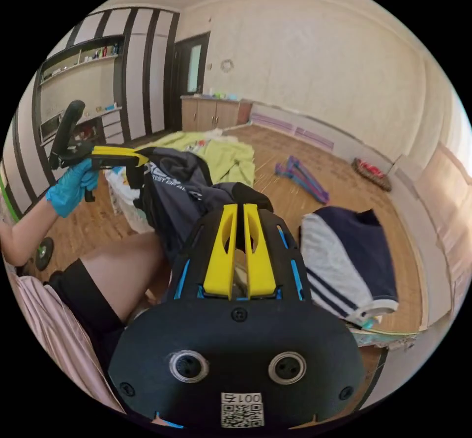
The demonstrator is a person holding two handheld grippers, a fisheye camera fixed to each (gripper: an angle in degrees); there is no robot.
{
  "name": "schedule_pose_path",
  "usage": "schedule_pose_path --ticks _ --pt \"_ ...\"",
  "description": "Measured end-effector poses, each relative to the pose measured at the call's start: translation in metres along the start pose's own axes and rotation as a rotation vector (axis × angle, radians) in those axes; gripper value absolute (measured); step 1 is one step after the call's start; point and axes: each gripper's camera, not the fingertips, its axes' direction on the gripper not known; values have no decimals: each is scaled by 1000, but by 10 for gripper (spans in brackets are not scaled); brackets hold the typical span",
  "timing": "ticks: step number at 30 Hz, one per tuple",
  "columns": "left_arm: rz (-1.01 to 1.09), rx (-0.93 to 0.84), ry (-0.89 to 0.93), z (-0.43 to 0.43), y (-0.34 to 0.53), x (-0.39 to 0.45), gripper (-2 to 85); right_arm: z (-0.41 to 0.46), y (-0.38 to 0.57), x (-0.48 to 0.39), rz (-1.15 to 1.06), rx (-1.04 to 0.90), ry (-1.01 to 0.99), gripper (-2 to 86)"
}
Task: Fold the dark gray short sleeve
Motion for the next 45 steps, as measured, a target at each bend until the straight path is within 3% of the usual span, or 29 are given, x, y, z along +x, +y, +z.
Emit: schedule_pose_path --ticks 10,15,22,32,37,45 --pt "120 430 -95 -191 13 31 -12 -290 4 -36 0 525 304 22" --pt "216 600 -106 -261 31 43 -13 -370 13 -58 -38 671 364 21" --pt "297 601 -130 -322 32 50 -12 -421 14 -69 -36 746 387 20" --pt "339 489 -134 -321 41 51 -11 -400 7 -63 -58 664 340 20" --pt "239 269 -49 -247 36 28 -11 -311 10 -45 -52 513 261 20" --pt "130 66 -15 -131 32 2 -11 -172 19 -21 -16 369 214 20"
